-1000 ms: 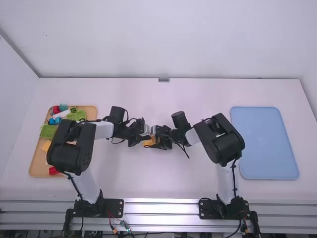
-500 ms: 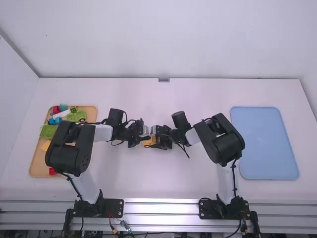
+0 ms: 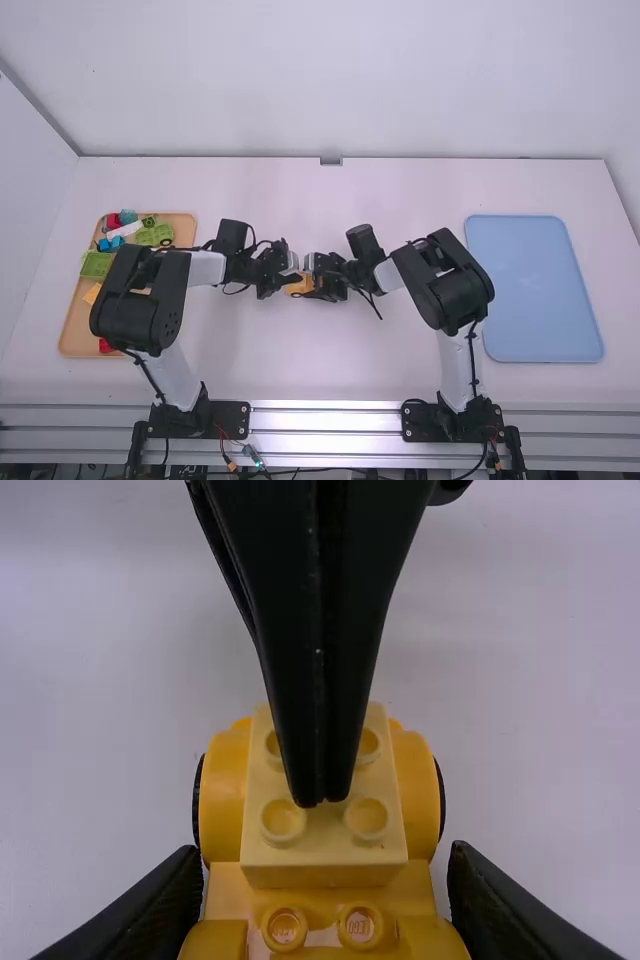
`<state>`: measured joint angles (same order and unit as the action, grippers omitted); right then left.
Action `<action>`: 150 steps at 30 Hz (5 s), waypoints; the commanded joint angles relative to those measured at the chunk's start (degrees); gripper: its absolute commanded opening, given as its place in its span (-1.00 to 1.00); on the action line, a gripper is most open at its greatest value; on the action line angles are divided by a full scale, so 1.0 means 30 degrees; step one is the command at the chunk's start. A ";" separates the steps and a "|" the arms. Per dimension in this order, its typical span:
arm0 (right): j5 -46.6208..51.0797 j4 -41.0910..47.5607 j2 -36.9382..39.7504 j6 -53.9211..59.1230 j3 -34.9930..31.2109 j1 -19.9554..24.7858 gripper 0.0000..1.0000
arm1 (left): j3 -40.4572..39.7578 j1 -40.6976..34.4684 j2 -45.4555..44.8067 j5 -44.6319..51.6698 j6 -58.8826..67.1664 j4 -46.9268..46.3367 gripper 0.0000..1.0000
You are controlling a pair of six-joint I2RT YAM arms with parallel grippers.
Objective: Assemble lego blocks to make yellow taxi
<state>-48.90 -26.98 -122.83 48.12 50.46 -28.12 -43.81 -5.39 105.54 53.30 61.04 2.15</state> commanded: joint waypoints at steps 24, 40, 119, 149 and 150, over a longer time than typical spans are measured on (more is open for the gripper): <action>0.1931 0.0860 -0.0211 -0.0364 -0.0342 0.0146 0.98 | -0.1603 0.7264 -0.8364 0.3213 -1.0783 -0.1683 0.98; 0.9610 0.9224 0.7555 -0.0954 -0.0328 0.0291 0.98 | -0.1778 0.8371 -0.8510 -0.6426 -1.6895 -0.2302 0.98; 1.3471 0.7628 1.0724 0.0051 -0.0328 0.1792 0.98 | -1.3209 2.0502 0.4561 -1.4695 0.3169 -1.5154 0.22; 1.3471 0.7708 1.0724 0.0058 -0.0328 0.1792 0.98 | -1.1744 2.0553 0.4575 -1.5351 0.3031 -1.3202 -0.03; 1.3471 0.7701 1.0724 0.0051 -0.0328 0.1792 0.97 | -1.1744 2.0553 0.4575 -1.5453 0.3024 -1.3194 -0.07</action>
<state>-8.60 -3.97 -92.12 48.40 49.84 -22.87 -79.48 55.94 118.41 7.62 70.13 -36.97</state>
